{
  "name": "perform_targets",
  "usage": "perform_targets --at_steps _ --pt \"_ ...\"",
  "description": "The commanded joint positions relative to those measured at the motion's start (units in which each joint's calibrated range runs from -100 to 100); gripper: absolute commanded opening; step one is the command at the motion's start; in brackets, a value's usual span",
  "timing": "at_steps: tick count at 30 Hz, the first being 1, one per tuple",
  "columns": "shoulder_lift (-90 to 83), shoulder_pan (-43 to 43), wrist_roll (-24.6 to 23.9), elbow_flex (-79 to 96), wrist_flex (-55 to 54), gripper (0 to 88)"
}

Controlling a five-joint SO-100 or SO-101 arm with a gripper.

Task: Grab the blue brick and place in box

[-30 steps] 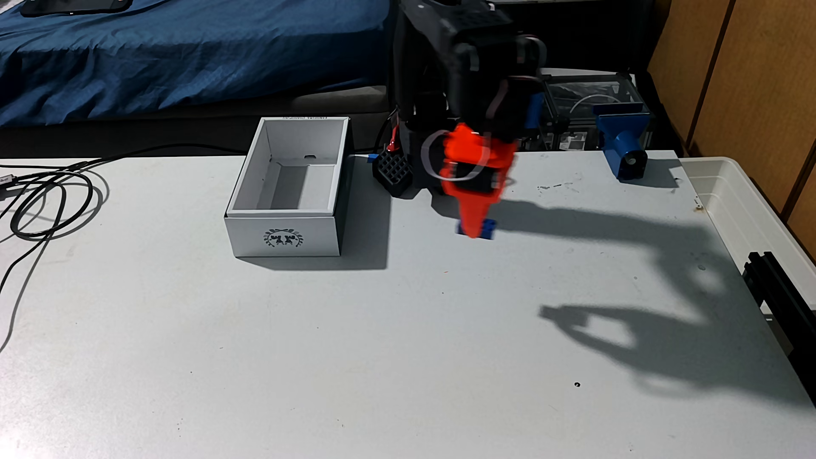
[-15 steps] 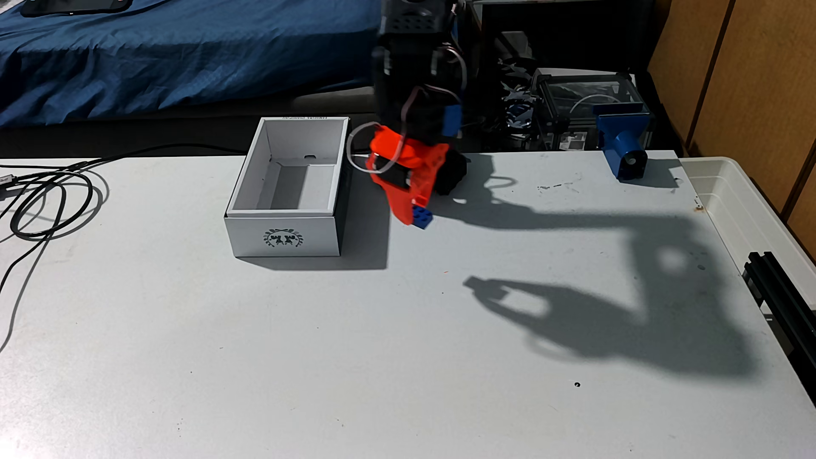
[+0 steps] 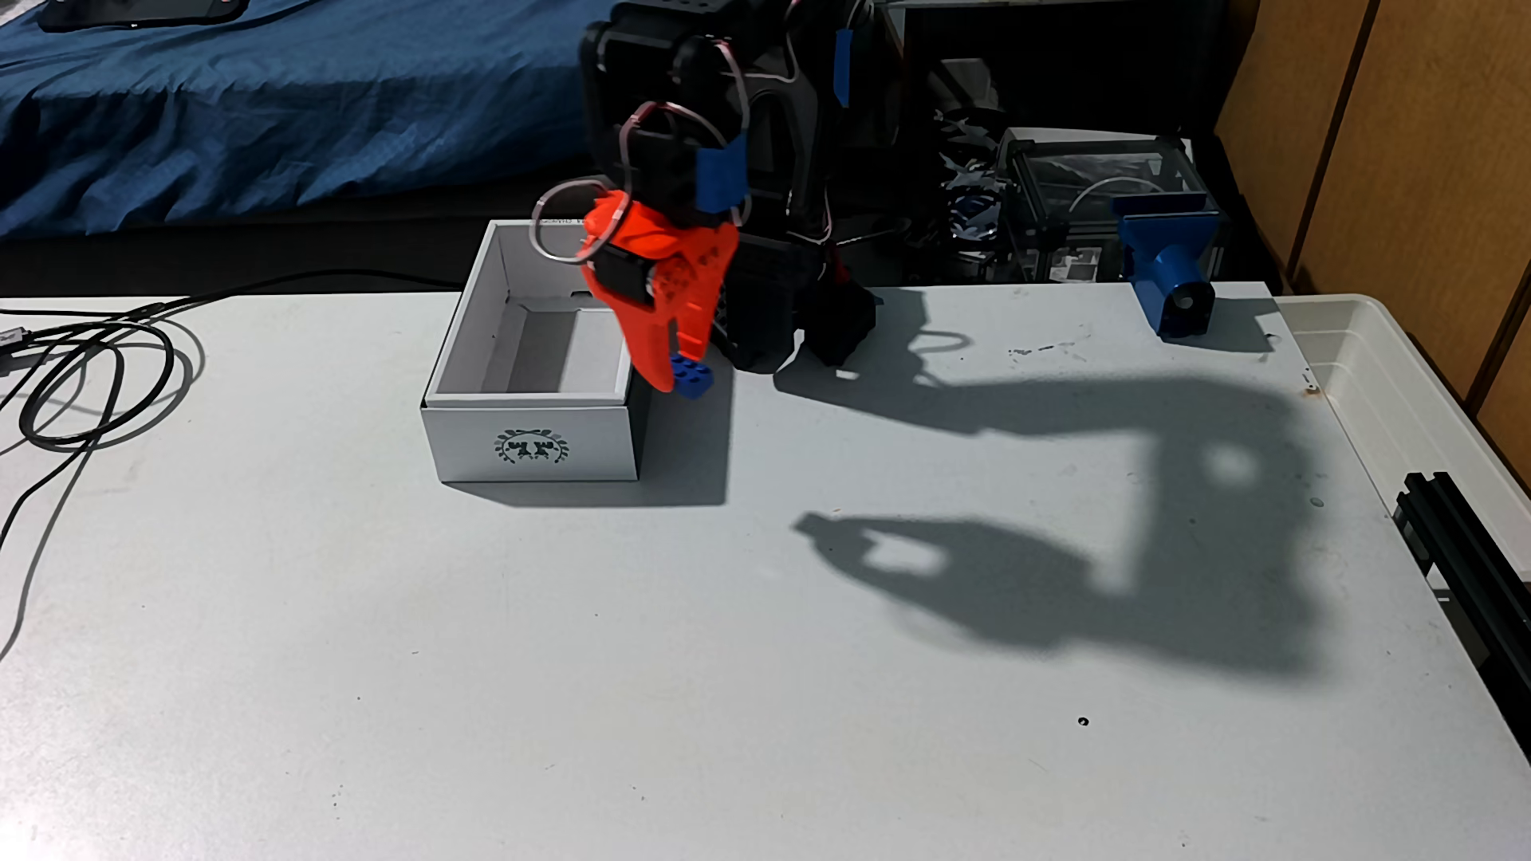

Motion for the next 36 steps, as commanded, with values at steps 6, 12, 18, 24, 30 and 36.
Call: perform_targets --at_steps 6,12,18,24,30,36 --pt "-1.5 8.6 8.2 -0.3 -6.4 0.8" --pt "-1.5 15.2 15.9 0.0 -6.2 0.8" --pt "-1.5 20.8 20.2 0.7 -5.9 0.8" --pt "-2.2 27.5 25.4 4.8 -5.9 0.8" --pt "-2.2 31.8 26.9 6.4 -5.9 0.8" --pt "-2.1 34.1 26.9 7.9 -6.5 0.8"
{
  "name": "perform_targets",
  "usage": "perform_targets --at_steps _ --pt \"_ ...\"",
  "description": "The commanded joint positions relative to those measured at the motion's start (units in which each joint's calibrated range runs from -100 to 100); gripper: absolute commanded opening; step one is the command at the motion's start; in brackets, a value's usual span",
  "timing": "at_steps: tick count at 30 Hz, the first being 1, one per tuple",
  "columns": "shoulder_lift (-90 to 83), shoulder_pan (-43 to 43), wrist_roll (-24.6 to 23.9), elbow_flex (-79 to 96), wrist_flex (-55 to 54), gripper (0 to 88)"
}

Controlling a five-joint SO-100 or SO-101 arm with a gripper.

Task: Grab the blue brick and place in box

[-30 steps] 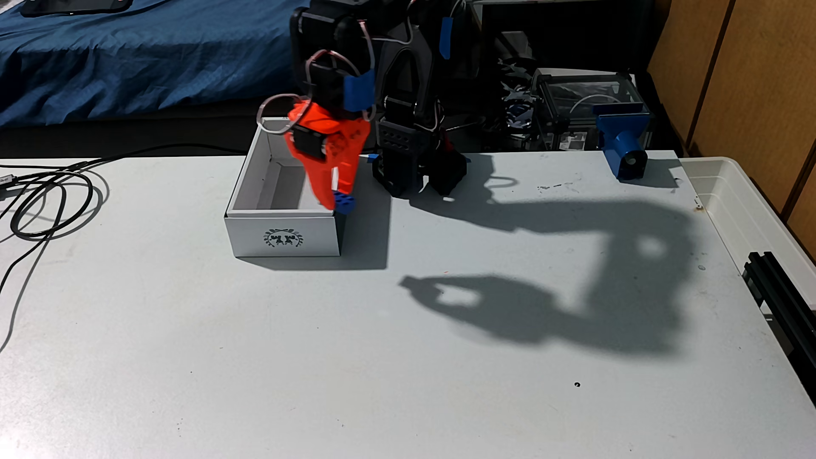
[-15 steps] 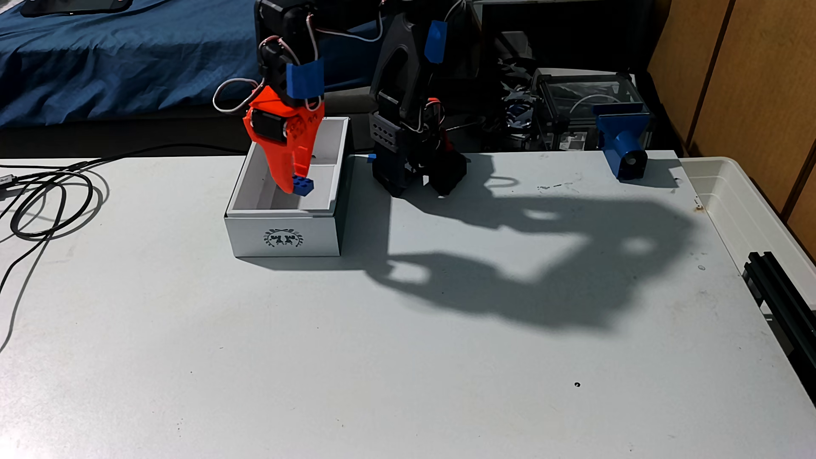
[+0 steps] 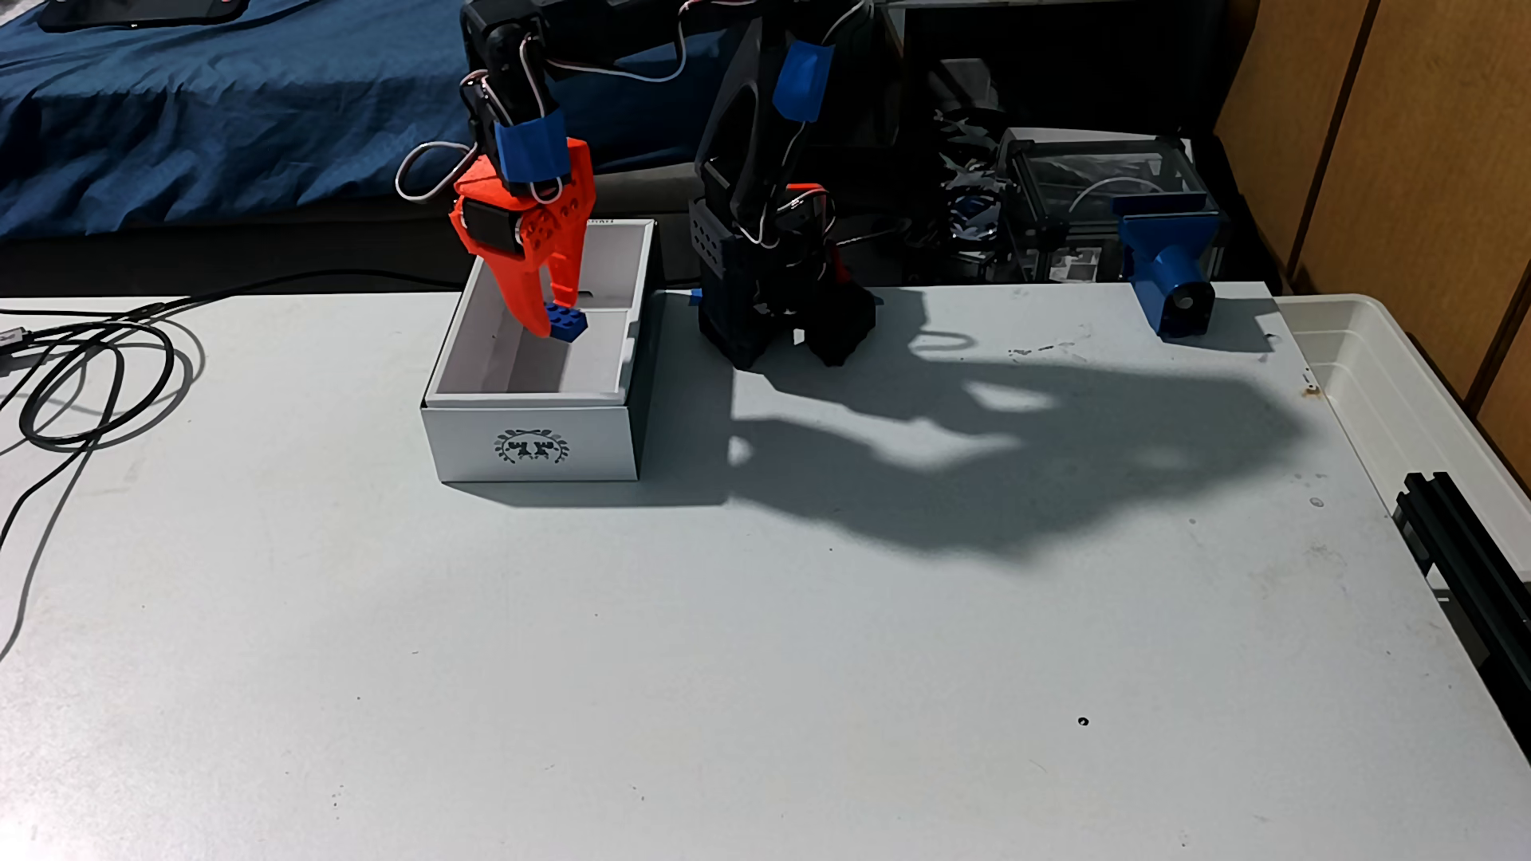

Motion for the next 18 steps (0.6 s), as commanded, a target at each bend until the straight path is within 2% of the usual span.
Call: perform_targets --at_steps 1,12,18 --pt "-1.6 1.7 0.4 0.0 -0.3 0.8" --pt "-1.7 10.1 -1.9 -0.3 0.0 0.8" --pt "-1.8 10.4 -3.7 -0.6 0.2 0.8"
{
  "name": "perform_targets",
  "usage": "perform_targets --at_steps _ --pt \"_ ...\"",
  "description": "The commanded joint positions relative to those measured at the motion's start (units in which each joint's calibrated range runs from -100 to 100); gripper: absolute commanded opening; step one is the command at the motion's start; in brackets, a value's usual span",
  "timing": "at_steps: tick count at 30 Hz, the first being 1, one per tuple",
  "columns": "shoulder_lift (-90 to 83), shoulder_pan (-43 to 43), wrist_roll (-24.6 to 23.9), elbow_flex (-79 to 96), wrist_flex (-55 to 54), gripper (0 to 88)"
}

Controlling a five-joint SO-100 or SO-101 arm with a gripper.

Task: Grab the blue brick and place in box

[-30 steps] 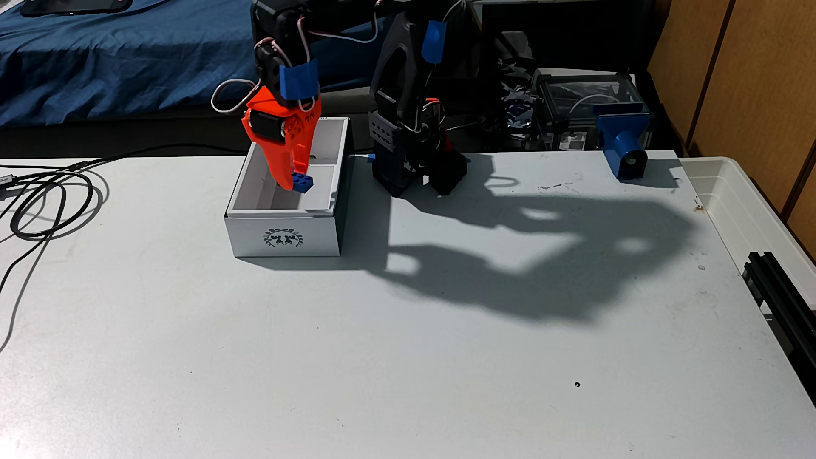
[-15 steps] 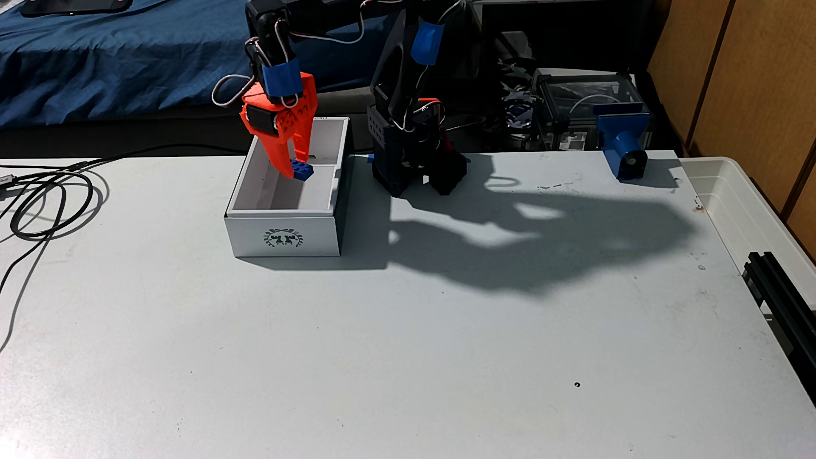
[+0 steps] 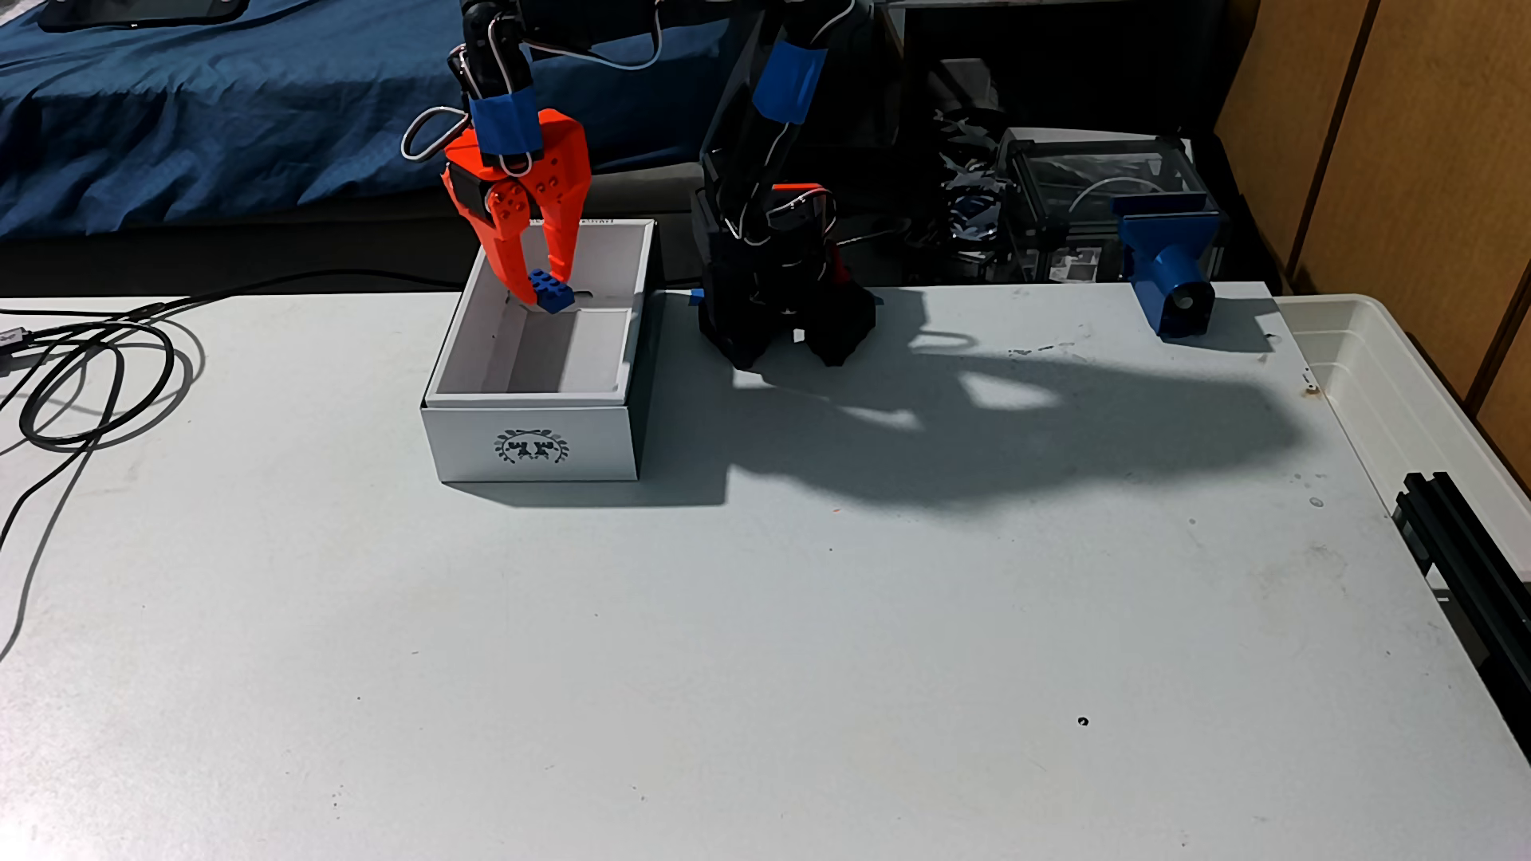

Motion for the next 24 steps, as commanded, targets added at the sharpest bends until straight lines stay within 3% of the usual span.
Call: perform_targets --at_steps 1,7,19,24 --pt "-1.8 0.0 -0.6 -0.8 0.2 0.8" --pt "-1.5 -0.1 -0.6 -0.8 0.3 2.9" --pt "-1.8 0.0 -0.6 -0.7 0.4 29.5" --pt "-1.5 0.3 -1.8 -1.5 0.4 29.8"
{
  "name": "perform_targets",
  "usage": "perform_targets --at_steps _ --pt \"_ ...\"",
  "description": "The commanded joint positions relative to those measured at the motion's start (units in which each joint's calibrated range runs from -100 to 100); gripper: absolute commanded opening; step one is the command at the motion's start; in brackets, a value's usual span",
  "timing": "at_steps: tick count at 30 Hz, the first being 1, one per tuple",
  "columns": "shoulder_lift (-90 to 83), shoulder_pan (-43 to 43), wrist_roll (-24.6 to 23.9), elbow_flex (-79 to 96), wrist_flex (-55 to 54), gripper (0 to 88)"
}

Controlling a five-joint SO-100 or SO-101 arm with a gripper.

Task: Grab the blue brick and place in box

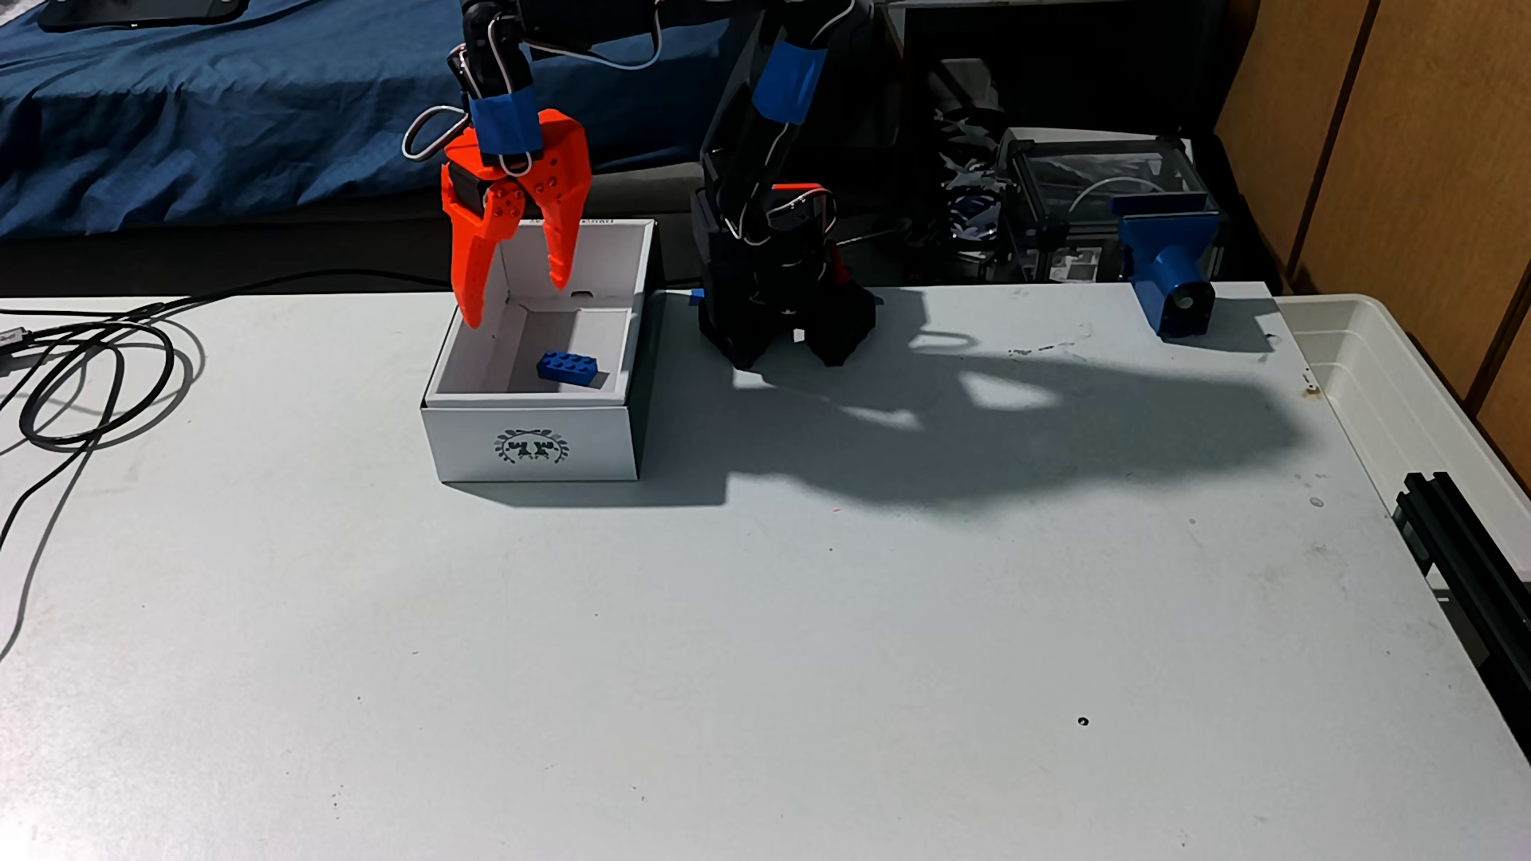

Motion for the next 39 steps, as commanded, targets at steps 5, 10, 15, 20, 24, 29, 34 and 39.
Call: perform_targets --at_steps 5,10,15,20,24,29,34,39 --pt "-1.8 0.0 -2.5 -8.7 7.1 19.3" --pt "-1.8 -2.4 -3.2 -19.9 11.3 0.8" --pt "-1.8 -10.5 -6.0 -22.8 11.2 0.8" --pt "-1.7 -24.0 -6.1 -22.9 10.4 0.8" --pt "-1.4 -36.1 -6.1 -22.9 10.4 0.8" --pt "-1.8 -48.5 -6.1 -22.9 9.2 0.8" --pt "-1.8 -54.3 -6.1 -22.5 5.5 0.8" --pt "-1.8 -57.2 -7.1 -22.1 1.8 0.8"
